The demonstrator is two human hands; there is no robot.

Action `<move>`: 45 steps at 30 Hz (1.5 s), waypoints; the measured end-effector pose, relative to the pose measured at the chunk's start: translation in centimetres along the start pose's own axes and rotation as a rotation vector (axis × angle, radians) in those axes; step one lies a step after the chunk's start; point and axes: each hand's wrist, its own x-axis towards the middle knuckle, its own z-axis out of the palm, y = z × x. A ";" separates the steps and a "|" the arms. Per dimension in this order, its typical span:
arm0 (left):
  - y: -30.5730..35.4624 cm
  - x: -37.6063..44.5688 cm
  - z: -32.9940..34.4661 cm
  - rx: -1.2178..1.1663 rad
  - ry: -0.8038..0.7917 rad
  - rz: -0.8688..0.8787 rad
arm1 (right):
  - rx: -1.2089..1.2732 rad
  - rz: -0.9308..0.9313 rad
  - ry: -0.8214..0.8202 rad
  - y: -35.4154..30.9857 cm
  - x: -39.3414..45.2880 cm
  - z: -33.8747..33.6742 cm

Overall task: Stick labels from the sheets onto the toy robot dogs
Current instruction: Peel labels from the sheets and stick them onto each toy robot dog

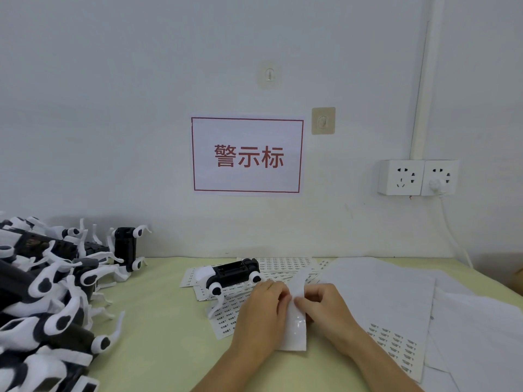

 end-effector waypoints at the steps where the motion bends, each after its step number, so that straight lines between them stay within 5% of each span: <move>1: -0.2 0.1 0.1 -0.032 -0.002 -0.022 | 0.008 -0.001 -0.009 -0.1 -0.1 0.0; 10: -0.4 0.4 0.0 -0.220 0.042 -0.137 | -0.004 0.047 -0.012 -0.7 -0.3 0.4; 17: -0.2 0.5 -0.7 -0.401 0.180 -0.284 | -0.001 0.064 0.176 -0.5 -0.2 0.7; 22: -0.2 0.5 -0.8 -0.486 0.211 -0.338 | -0.183 -0.021 0.328 0.2 0.0 0.8; 26: -0.3 0.5 -0.7 -0.491 0.202 -0.346 | -0.585 -0.198 0.340 0.3 -0.4 1.9; 34: -0.5 0.6 -0.7 -0.494 0.244 -0.360 | -0.628 -0.479 0.247 -0.5 -1.1 2.6; 45: -0.3 0.7 -1.3 -0.576 0.208 -0.352 | -0.518 -0.310 0.000 0.0 -1.0 2.6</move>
